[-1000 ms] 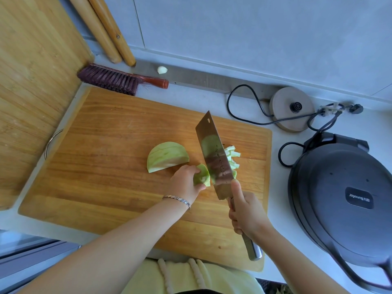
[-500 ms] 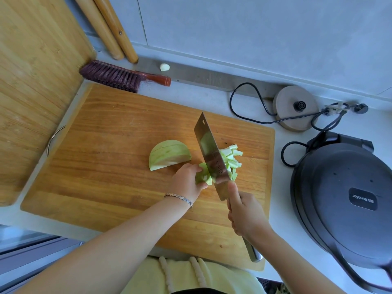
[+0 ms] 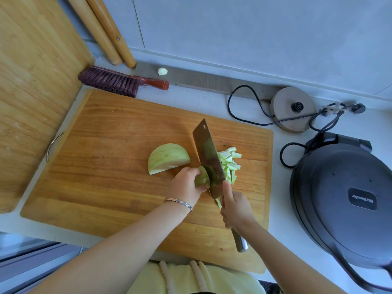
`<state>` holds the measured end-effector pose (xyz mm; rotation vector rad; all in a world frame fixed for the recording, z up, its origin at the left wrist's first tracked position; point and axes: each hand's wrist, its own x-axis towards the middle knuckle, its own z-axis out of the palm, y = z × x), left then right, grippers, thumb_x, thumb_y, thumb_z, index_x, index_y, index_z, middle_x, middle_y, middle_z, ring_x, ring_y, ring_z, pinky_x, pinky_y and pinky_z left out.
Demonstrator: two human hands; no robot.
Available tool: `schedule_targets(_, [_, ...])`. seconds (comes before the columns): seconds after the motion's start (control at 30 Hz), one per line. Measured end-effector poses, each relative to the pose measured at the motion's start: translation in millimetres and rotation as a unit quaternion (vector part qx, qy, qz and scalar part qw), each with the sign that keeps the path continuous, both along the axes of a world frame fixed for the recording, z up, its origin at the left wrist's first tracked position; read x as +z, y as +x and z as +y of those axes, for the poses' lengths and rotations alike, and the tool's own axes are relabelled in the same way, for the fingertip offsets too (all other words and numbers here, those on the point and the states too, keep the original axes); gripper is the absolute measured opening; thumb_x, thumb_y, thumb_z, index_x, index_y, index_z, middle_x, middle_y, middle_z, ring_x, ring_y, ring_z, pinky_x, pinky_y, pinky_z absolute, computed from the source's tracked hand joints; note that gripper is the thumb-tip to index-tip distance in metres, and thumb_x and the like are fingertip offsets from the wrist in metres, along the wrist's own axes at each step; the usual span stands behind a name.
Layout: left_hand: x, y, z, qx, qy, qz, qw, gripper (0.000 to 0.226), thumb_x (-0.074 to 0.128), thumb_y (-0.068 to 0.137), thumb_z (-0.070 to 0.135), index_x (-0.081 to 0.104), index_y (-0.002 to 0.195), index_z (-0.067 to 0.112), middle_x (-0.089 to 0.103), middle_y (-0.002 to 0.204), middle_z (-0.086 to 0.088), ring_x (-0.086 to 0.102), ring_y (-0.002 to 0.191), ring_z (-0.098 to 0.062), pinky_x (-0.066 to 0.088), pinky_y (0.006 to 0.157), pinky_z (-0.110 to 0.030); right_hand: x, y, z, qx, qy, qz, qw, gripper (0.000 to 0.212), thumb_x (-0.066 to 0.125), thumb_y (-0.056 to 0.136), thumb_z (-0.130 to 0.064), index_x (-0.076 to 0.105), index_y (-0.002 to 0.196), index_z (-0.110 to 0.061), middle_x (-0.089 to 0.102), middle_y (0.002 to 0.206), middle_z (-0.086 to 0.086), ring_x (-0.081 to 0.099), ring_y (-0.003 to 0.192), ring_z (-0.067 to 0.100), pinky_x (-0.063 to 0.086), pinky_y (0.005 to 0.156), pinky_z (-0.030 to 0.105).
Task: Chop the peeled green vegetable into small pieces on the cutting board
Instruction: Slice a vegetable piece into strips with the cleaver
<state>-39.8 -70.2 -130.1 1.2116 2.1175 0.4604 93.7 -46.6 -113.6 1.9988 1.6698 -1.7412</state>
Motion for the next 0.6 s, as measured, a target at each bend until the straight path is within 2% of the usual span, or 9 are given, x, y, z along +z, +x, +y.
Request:
schedule_targets(0.13, [-2, 0, -1, 0.007, 0.006, -0.013, 1.0, 0.046, 0.07, 0.078, 0.026, 0.056, 0.12, 0.013, 0.055, 0.121, -0.002, 0.053, 0.111, -0.017, 0.04, 0.089, -0.022, 14, 10, 4, -0.062, -0.044, 0.053, 0.996, 0.055, 0.028, 0.095, -0.055, 0.032, 0.059, -0.015, 0.03, 0.041, -0.005, 0.026, 0.035, 0.012, 0.028, 0.039, 0.022])
schedule_targets(0.3, [-6, -2, -3, 0.017, 0.005, -0.014, 1.0, 0.047, 0.073, 0.075, 0.028, 0.057, 0.116, 0.012, 0.056, 0.122, -0.002, 0.052, 0.113, -0.015, 0.037, 0.09, -0.019, 31, 15, -1, -0.012, -0.005, 0.042, 0.999, 0.054, 0.028, 0.094, -0.056, 0.031, 0.059, -0.015, 0.029, 0.039, -0.009, 0.025, 0.035, 0.01, 0.026, 0.039, 0.021])
schedule_targets(0.6, [-5, -2, -2, 0.026, 0.009, -0.012, 1.0, 0.045, 0.074, 0.074, 0.027, 0.059, 0.113, 0.012, 0.056, 0.118, -0.003, 0.053, 0.109, -0.016, 0.038, 0.087, -0.019, 35, 9, -4, 0.033, 0.029, 0.002, 0.999, 0.053, 0.027, 0.093, -0.056, 0.034, 0.061, -0.014, 0.034, 0.046, -0.002, 0.03, 0.039, 0.011, 0.029, 0.042, 0.023])
